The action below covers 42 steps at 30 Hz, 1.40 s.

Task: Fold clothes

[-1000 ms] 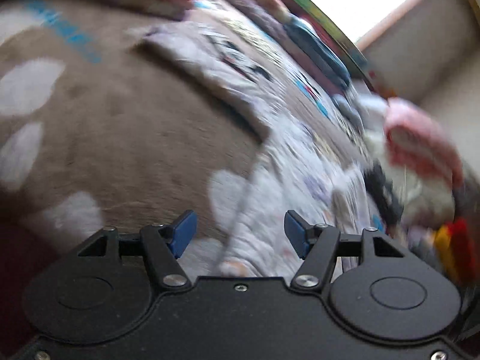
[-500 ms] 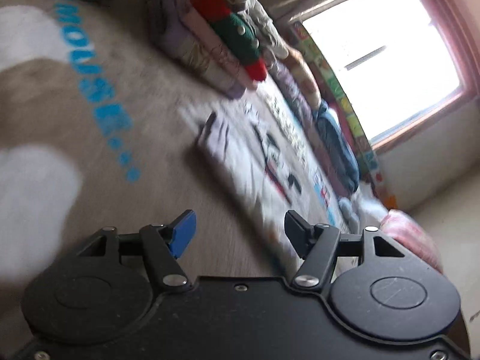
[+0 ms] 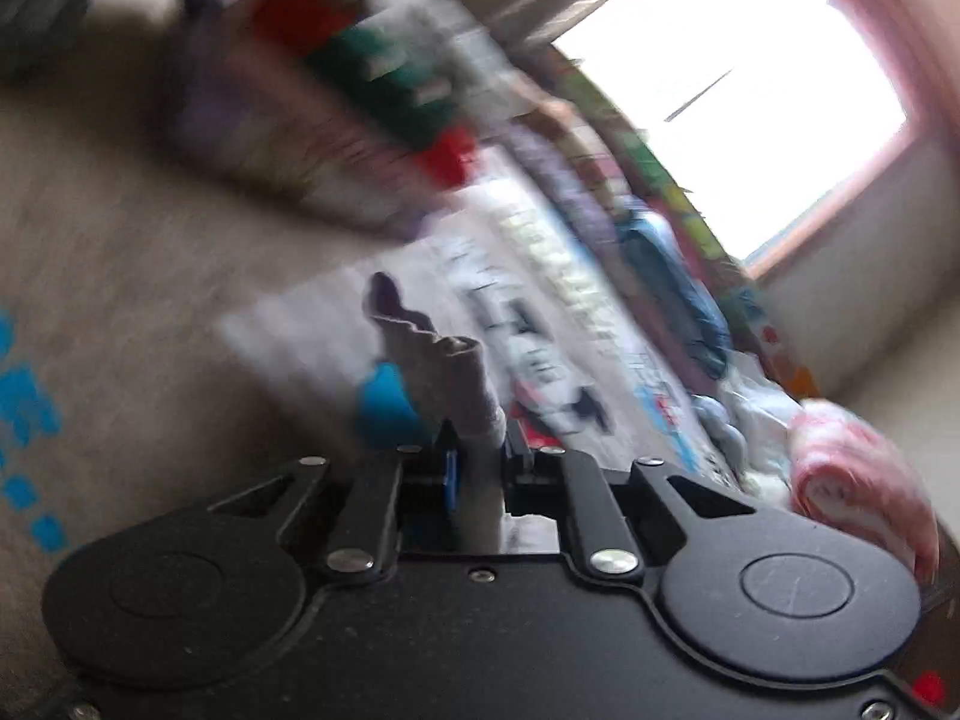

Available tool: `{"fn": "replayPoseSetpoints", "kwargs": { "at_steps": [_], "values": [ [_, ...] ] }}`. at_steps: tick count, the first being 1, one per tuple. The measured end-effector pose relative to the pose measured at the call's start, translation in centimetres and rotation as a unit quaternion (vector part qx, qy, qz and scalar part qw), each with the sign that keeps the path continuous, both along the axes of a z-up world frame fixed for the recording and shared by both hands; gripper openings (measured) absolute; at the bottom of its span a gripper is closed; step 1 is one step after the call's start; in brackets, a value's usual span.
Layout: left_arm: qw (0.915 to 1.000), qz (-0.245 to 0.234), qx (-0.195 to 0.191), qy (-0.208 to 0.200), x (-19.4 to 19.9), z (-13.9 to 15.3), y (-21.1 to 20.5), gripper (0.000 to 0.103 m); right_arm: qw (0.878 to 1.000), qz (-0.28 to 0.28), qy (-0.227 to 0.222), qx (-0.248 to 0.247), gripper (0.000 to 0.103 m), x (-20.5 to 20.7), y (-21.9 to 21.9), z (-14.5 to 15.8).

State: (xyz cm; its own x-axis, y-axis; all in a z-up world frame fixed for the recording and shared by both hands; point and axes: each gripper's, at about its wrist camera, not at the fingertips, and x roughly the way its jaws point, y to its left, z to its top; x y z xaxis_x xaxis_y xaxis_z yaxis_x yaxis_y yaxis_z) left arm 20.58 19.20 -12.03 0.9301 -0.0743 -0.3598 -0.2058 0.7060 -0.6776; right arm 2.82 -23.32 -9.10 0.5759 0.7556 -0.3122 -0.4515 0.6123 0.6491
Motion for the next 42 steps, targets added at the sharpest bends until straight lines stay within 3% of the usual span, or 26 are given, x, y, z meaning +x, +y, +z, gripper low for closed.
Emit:
{"fn": "replayPoseSetpoints", "kwargs": {
  "at_steps": [3,7,10,14,20,21,23,25,26,27,32,35,38,42],
  "values": [
    [0.9966,-0.041,0.064,-0.031,-0.3,2.7,-3.1,0.010,1.000,-0.005,0.013,0.015,0.075,0.3,-0.4,-0.4],
    [0.9810,-0.101,0.156,-0.056,-0.2,5.4,-8.2,0.010,0.999,-0.013,0.019,0.024,0.075,0.4,-0.9,-0.5],
    [0.9612,-0.144,0.226,-0.065,0.2,6.3,-12.5,0.010,0.999,-0.021,0.017,0.036,0.075,0.3,-1.6,-0.3],
    [0.9338,-0.201,0.288,-0.066,0.7,5.8,-17.1,0.010,0.998,-0.035,0.012,0.044,0.075,0.0,-2.7,0.2],
    [0.8832,-0.269,0.384,-0.019,1.7,2.5,-22.6,0.010,0.996,-0.057,0.019,0.061,0.075,-0.2,-4.1,0.2],
    [0.8749,-0.277,0.397,-0.009,2.0,1.8,-23.2,0.013,0.996,-0.061,0.022,0.065,0.075,-0.1,-4.3,0.2],
    [0.8654,-0.306,0.397,0.007,2.0,0.9,-23.9,0.050,0.994,-0.073,0.031,0.071,0.075,0.0,-4.6,0.0],
    [0.8599,-0.330,0.389,0.013,1.6,0.4,-24.1,0.052,0.993,-0.084,0.038,0.076,0.075,0.2,-4.9,-0.1],
    [0.8628,-0.328,0.384,0.005,0.8,0.8,-23.7,0.053,0.992,-0.089,0.042,0.076,0.075,0.4,-5.0,-0.2],
    [0.8708,-0.322,0.372,-0.003,-0.1,1.3,-22.9,0.054,0.992,-0.094,0.044,0.075,0.076,0.6,-5.1,-0.2],
    [0.9331,-0.233,0.273,-0.023,-5.5,3.1,-17.2,0.060,0.991,-0.096,0.053,0.075,0.076,2.6,-4.5,0.5],
    [0.9605,-0.164,0.225,0.004,-8.7,2.6,-14.7,0.060,0.991,-0.080,0.069,0.081,0.076,4.6,-2.8,0.8],
    [0.9735,-0.130,0.187,0.022,-11.1,2.4,-13.2,0.061,0.989,-0.068,0.096,0.087,0.076,6.8,0.2,0.8],
    [0.9773,-0.123,0.172,0.012,-13.8,2.2,-12.6,0.061,0.981,-0.090,0.141,0.096,0.076,9.6,4.7,0.6]
  ]
}}
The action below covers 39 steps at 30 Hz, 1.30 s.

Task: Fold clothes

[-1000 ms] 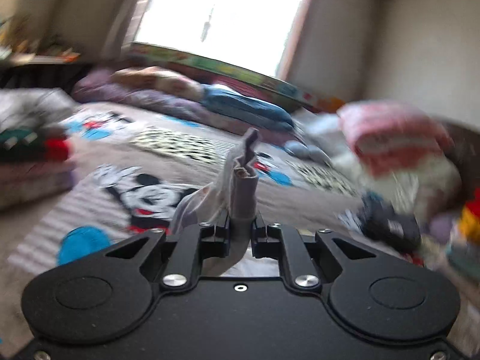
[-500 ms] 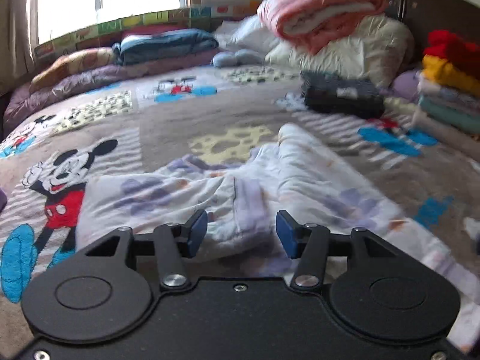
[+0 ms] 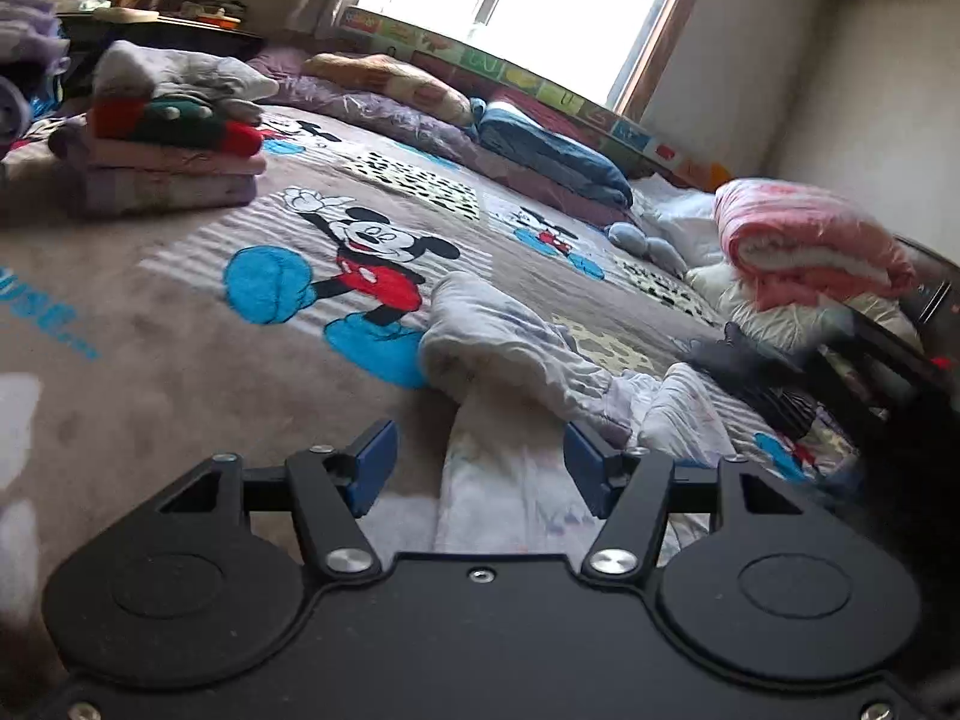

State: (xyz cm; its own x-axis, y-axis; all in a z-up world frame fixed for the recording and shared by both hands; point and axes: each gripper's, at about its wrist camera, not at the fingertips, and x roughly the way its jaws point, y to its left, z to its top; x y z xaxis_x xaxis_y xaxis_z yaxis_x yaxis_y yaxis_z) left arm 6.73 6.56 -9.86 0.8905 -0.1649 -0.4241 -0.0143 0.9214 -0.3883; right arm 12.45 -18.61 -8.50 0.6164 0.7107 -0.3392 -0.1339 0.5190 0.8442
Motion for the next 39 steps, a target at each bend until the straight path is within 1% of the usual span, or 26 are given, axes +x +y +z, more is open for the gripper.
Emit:
{"fn": "replayPoseSetpoints", "kwargs": {
  "at_steps": [3,5,7,9,11,13,15,18,22,24,26,29,30,31,32,34,36,37,39],
  "values": [
    [1.0000,-0.006,0.004,-0.005,-1.3,-0.9,0.2,0.061,0.998,-0.045,0.041,0.025,0.076,2.1,2.5,-1.0],
    [0.9999,-0.010,0.010,-0.003,-1.5,-1.4,0.3,0.061,0.991,-0.096,0.075,0.045,0.076,3.1,3.2,-1.9],
    [0.9999,-0.010,0.010,-0.006,-1.5,-1.7,0.7,0.061,0.984,-0.139,0.096,0.050,0.078,3.7,3.8,-2.5],
    [0.9998,-0.012,-0.001,-0.013,-1.4,-1.9,1.3,0.061,0.977,-0.174,0.111,0.053,0.078,4.2,4.4,-3.0],
    [0.9997,-0.015,-0.012,-0.015,-1.2,-2.0,1.7,0.061,0.971,-0.199,0.123,0.050,0.078,4.6,5.0,-3.5],
    [0.9994,-0.018,-0.024,-0.016,-1.1,-2.1,2.1,0.061,0.963,-0.221,0.141,0.059,0.078,4.7,5.4,-4.4],
    [0.9988,-0.022,-0.040,-0.017,-0.9,-2.2,2.5,0.061,0.958,-0.240,0.144,0.068,0.078,4.7,6.0,-5.2],
    [0.9977,-0.018,-0.063,-0.018,-0.7,-2.4,3.2,0.061,0.952,-0.273,0.120,0.068,0.078,4.5,7.0,-5.5],
    [0.9937,-0.012,-0.111,-0.001,-0.4,-3.2,5.0,0.061,0.941,-0.307,0.112,0.083,0.075,5.1,7.3,-6.0],
    [0.9905,-0.011,-0.137,0.004,-0.4,-3.6,5.9,0.061,0.942,-0.304,0.108,0.089,0.067,5.6,7.4,-6.5],
    [0.9874,-0.009,-0.158,0.005,-0.5,-3.8,6.6,0.061,0.943,-0.301,0.107,0.089,0.050,5.7,7.2,-7.1],
    [0.9849,-0.017,-0.172,0.015,-0.3,-4.1,6.7,0.061,0.942,-0.305,0.103,0.091,0.034,5.8,6.7,-7.9],
    [0.9850,-0.024,-0.170,0.020,-0.2,-4.2,6.5,0.061,0.943,-0.306,0.100,0.091,0.031,5.8,6.5,-8.0],
    [0.9858,-0.032,-0.163,0.025,-0.1,-4.2,6.1,0.061,0.944,-0.304,0.095,0.086,0.026,5.9,6.4,-7.8],
    [0.9871,-0.041,-0.152,0.030,0.0,-4.2,5.6,0.061,0.946,-0.302,0.089,0.081,0.022,5.9,6.2,-7.6],
    [0.9901,-0.057,-0.122,0.040,0.2,-4.2,4.4,0.061,0.950,-0.296,0.075,0.073,0.019,5.9,5.9,-6.8],
    [0.9924,-0.070,-0.088,0.052,0.3,-4.4,3.2,0.061,0.956,-0.283,0.050,0.057,0.019,5.9,5.7,-5.2],
    [0.9927,-0.075,-0.076,0.056,0.3,-4.5,2.7,0.061,0.960,-0.274,0.037,0.051,0.016,6.0,5.5,-4.3],
    [0.9930,-0.084,-0.057,0.059,0.1,-4.5,1.8,0.061,0.966,-0.255,0.000,0.031,0.015,6.8,5.3,-2.3]
  ]
}}
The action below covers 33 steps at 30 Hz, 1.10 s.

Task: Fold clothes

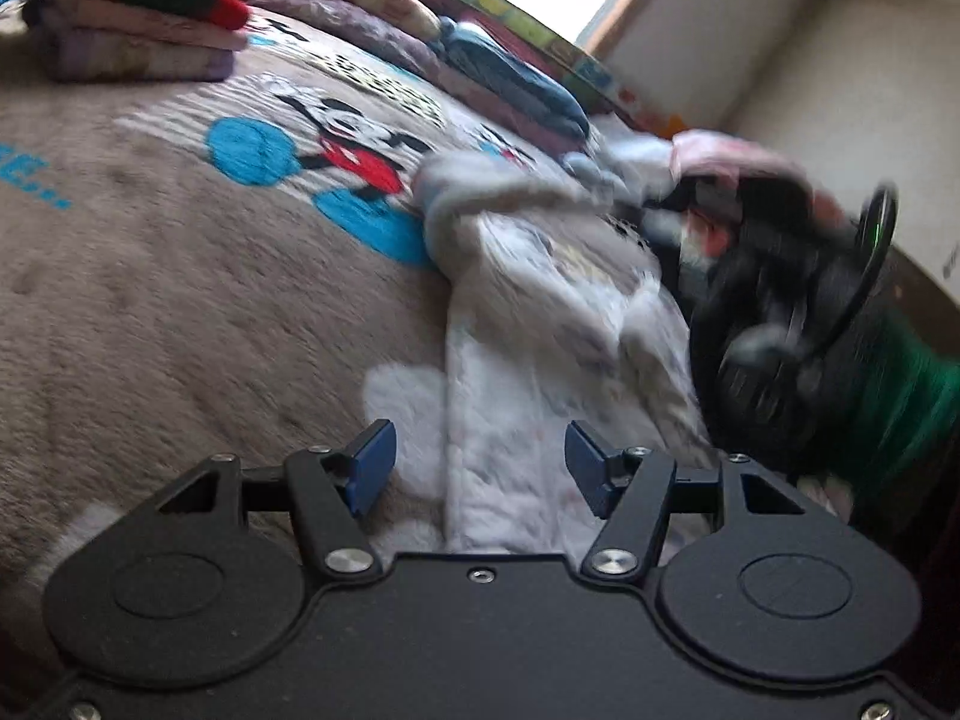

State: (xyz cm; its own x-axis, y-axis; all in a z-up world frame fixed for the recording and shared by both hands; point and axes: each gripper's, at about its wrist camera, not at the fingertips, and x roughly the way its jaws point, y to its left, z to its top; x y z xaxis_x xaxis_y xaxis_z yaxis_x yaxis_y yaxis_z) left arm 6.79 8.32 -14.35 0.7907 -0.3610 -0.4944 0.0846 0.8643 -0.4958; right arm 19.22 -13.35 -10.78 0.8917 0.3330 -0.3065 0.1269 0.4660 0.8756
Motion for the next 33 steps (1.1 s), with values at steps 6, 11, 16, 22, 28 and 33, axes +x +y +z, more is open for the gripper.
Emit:
{"fn": "replayPoseSetpoints", "kwargs": {
  "at_steps": [6,11,16,22,28,33],
  "values": [
    [0.9923,-0.022,0.118,-0.032,-0.9,0.5,-3.9,0.013,0.992,0.062,-0.069,-0.082,0.013,1.9,-1.8,5.3],
    [0.9808,-0.057,0.170,-0.077,-1.8,1.2,-7.0,0.007,0.987,0.073,-0.097,-0.109,0.013,2.8,-4.0,8.2],
    [0.9727,-0.077,0.200,-0.090,-1.4,1.2,-9.4,0.006,0.986,0.059,-0.108,-0.117,0.013,2.2,-6.7,9.1],
    [0.9650,-0.100,0.224,-0.093,-1.3,1.1,-11.7,0.006,0.988,0.034,-0.100,-0.115,0.013,1.2,-10.2,8.0],
    [0.9626,-0.111,0.234,-0.080,-0.9,0.5,-12.6,0.006,0.991,0.003,-0.085,-0.104,0.013,-0.1,-13.1,5.8],
    [0.9608,-0.117,0.242,-0.070,-0.6,-0.2,-13.1,0.006,0.993,-0.021,-0.068,-0.091,0.013,-1.7,-15.0,3.4]
  ]
}}
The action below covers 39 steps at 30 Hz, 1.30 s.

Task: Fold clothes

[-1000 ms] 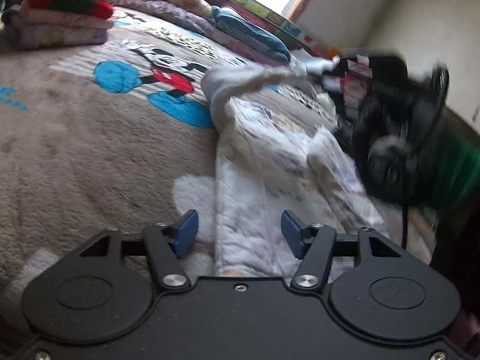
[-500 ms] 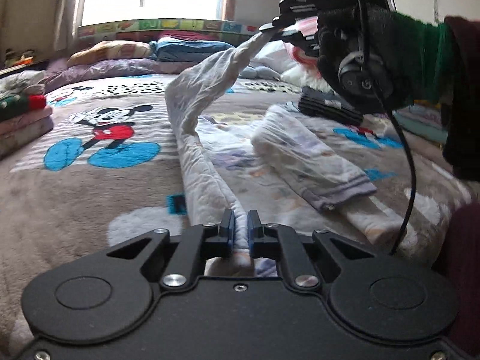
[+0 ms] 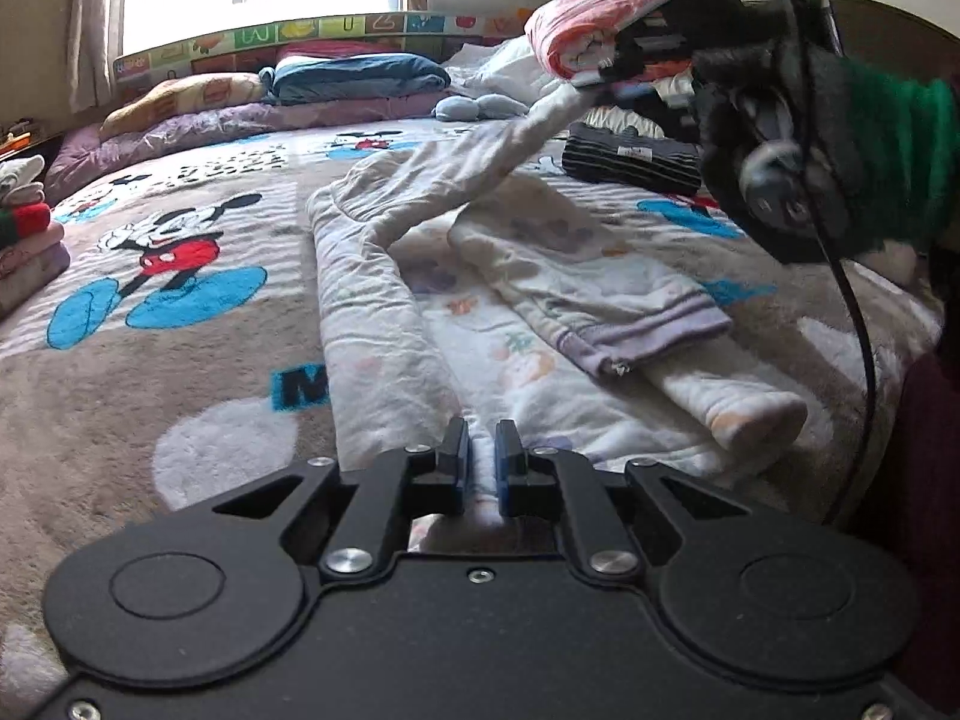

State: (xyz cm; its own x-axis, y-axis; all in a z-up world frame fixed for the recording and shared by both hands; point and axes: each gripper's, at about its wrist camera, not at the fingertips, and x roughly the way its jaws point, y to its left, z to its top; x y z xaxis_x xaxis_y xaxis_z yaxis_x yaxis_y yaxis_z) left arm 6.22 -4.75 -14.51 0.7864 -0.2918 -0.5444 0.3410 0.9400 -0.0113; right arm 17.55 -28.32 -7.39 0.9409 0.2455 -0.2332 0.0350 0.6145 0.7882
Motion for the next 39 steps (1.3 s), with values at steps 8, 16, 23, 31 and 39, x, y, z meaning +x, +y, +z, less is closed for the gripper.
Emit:
{"fn": "replayPoseSetpoints", "kwargs": {
  "at_steps": [8,16,23,31,39],
  "values": [
    [0.9995,0.000,-0.031,-0.001,0.2,-0.1,0.2,0.006,0.998,0.003,0.066,0.017,0.013,-0.1,-0.9,-5.6],
    [0.9938,-0.030,-0.104,0.024,0.2,-0.2,1.9,0.026,0.995,0.011,0.097,0.015,0.013,-0.7,-0.2,-8.8],
    [0.9769,-0.029,-0.208,-0.038,-2.1,2.4,6.5,0.025,0.995,0.014,0.094,0.037,0.013,-1.1,-0.6,-9.6],
    [0.9981,-0.017,-0.059,0.003,-0.3,-0.3,3.2,0.015,0.993,0.025,0.102,0.047,0.013,-1.0,-0.8,-9.4],
    [0.9979,-0.011,-0.063,-0.012,0.4,2.8,3.4,0.014,0.991,0.051,0.091,0.083,0.013,-1.5,-1.9,-9.4]
  ]
}}
